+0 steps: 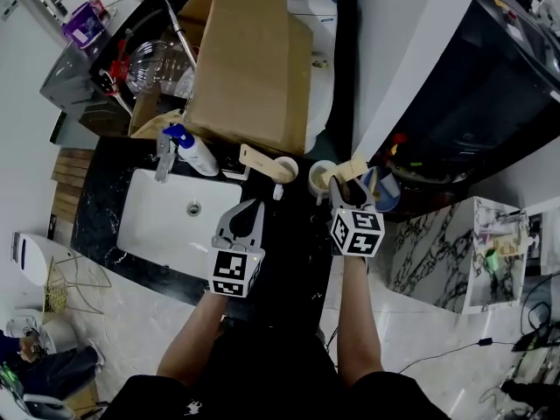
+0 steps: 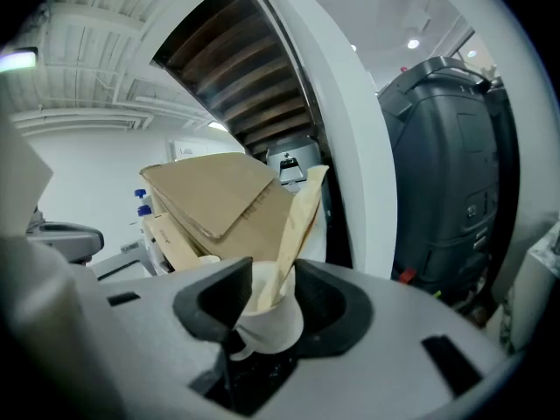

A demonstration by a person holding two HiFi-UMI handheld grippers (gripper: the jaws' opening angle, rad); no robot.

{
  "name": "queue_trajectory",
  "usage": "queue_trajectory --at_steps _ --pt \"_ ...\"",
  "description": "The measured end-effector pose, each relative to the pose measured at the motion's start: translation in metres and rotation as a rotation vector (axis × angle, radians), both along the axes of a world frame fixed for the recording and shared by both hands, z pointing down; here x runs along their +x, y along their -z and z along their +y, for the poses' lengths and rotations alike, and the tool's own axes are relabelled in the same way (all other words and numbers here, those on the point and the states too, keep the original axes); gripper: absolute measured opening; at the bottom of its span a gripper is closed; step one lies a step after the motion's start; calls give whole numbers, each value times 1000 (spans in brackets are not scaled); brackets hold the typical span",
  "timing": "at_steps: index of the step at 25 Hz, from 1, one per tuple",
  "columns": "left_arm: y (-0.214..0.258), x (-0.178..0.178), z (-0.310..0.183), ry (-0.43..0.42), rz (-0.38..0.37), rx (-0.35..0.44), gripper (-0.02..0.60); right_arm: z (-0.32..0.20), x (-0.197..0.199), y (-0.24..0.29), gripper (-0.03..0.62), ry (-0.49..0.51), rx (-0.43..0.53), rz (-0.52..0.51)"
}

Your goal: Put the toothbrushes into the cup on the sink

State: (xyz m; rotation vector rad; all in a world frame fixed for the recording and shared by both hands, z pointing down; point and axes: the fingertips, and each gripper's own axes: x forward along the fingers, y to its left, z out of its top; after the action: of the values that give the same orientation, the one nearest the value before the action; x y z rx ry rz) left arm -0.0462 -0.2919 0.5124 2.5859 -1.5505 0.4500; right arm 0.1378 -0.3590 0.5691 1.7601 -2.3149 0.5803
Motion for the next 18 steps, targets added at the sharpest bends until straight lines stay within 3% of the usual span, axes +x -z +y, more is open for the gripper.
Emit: queue_trajectory --at_steps 6,18 --pt "8 1 10 -6 5 15 3 11 8 5 175 -25 6 2" --pt "30 5 39 -25 13 67 3 54 12 38 174 -22 75 -20"
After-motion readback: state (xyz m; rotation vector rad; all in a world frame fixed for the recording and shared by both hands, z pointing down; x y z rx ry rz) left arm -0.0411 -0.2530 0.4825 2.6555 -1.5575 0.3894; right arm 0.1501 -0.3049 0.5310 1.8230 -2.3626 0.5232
